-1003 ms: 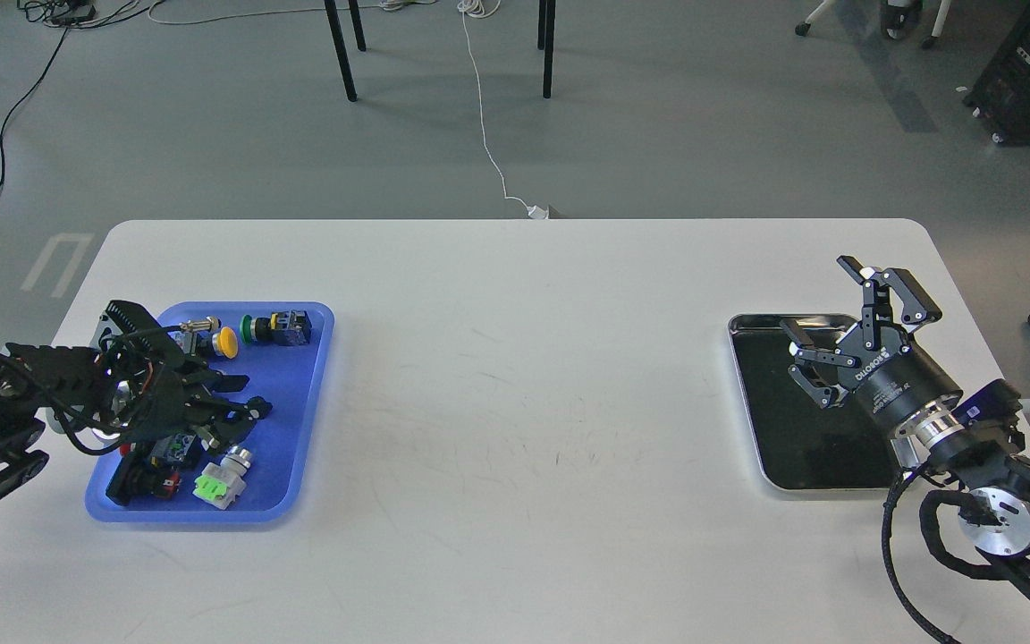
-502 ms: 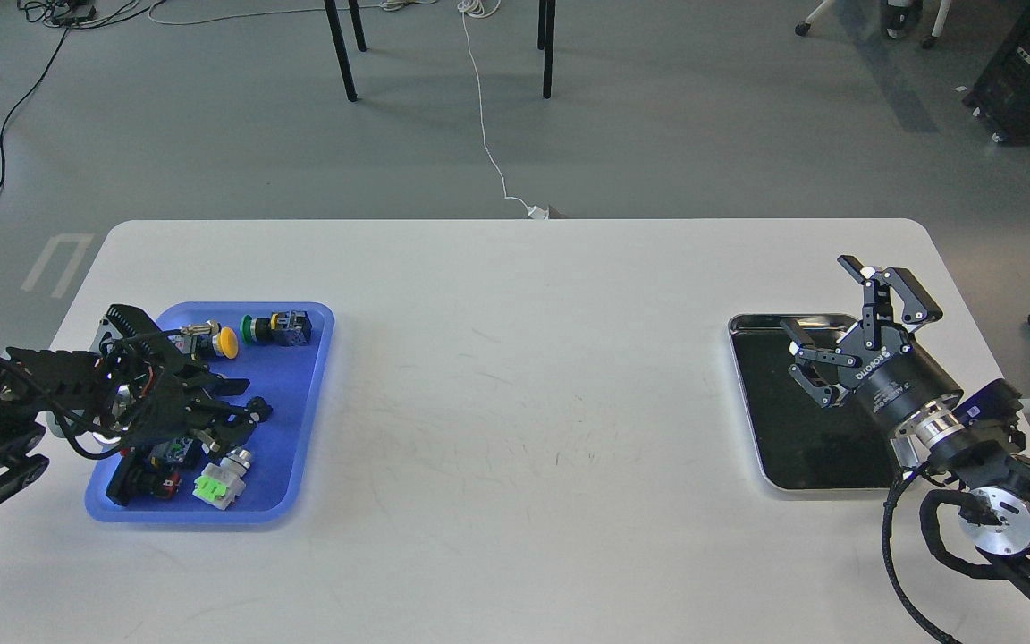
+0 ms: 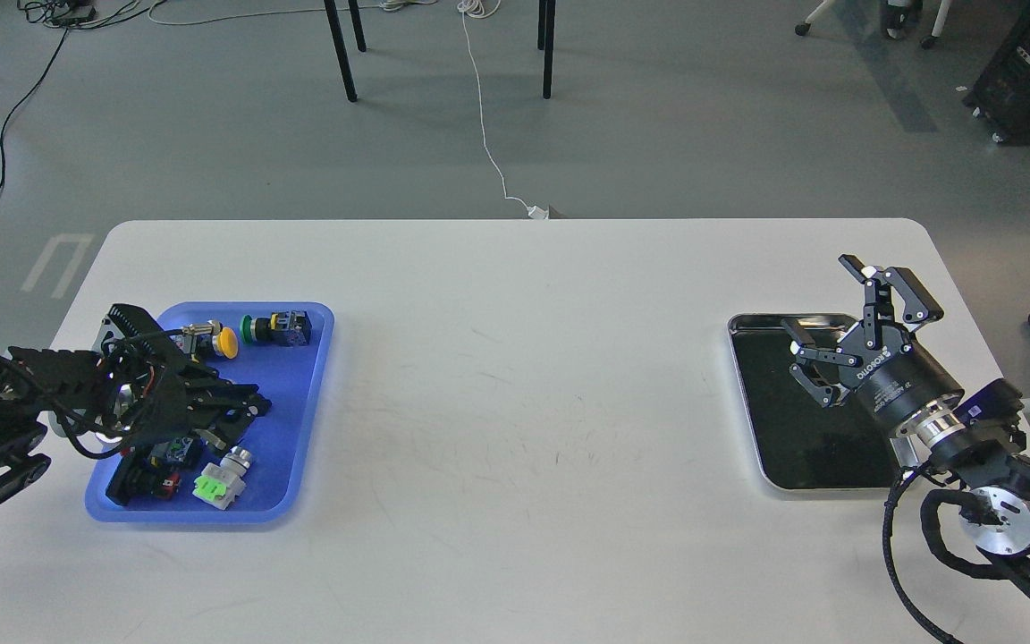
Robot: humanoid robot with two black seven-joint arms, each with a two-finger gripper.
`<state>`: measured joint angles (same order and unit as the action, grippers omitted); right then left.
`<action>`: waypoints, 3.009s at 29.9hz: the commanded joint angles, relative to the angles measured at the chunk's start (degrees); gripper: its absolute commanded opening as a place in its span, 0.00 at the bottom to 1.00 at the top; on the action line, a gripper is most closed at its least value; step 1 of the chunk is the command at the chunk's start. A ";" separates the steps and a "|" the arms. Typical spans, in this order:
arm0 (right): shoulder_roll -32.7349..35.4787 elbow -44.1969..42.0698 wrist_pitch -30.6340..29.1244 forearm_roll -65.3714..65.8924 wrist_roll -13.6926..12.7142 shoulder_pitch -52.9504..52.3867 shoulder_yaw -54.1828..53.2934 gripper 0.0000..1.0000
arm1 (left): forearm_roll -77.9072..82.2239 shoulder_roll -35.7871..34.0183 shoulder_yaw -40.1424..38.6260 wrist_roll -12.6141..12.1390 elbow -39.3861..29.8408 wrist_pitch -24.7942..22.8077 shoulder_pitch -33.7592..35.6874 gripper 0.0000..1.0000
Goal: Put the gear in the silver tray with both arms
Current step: 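Lift the gear and carry it toward the table center, then release the gear onto the table and pull the left arm back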
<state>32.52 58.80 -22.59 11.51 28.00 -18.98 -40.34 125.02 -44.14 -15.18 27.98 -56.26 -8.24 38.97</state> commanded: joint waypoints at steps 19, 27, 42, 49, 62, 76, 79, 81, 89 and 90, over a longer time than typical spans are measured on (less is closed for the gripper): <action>0.79 -0.27 0.18 0.00 0.00 0.09 0.18 0.99 | -0.02 15.03 1.55 0.02 -21.00 -19.76 18.94 0.11; 1.94 -0.27 0.09 0.00 0.00 0.26 0.00 0.99 | -0.02 27.96 7.96 0.02 -8.43 -19.76 23.26 0.11; 2.99 -0.18 0.09 0.00 0.00 0.26 0.00 0.99 | -0.02 40.79 13.59 0.02 0.35 -19.76 23.17 0.17; 3.08 -0.18 0.09 0.00 0.00 0.70 0.00 0.99 | -0.02 44.14 14.56 0.02 4.93 -19.76 23.08 0.20; 3.69 -0.09 0.09 0.00 0.00 0.97 -0.09 0.99 | -0.02 44.14 14.39 0.02 5.11 -19.71 22.64 0.66; 3.69 0.87 -0.44 2.36 0.00 0.88 0.70 0.99 | -28.29 28.79 3.40 0.02 -9.82 -5.14 17.65 0.98; 4.22 3.68 -0.52 9.37 0.00 0.88 1.23 0.99 | -45.15 23.33 0.16 0.02 -14.64 1.37 10.28 0.98; 5.53 6.14 -0.44 15.88 0.00 0.18 2.46 0.99 | -55.28 19.99 -3.96 0.02 -17.38 4.01 3.69 0.98; 11.51 12.83 -0.44 38.56 0.00 -12.71 10.52 0.99 | -67.26 17.07 -31.02 0.02 -19.41 6.75 -21.36 0.98; 12.13 13.09 -0.44 41.46 0.00 -16.75 14.81 0.99 | -69.37 17.42 -34.53 0.02 -19.41 6.57 -24.09 0.98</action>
<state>42.61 71.01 -23.06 45.44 28.00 -27.01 -33.70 59.76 -27.22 -39.81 27.98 -75.60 -1.44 22.70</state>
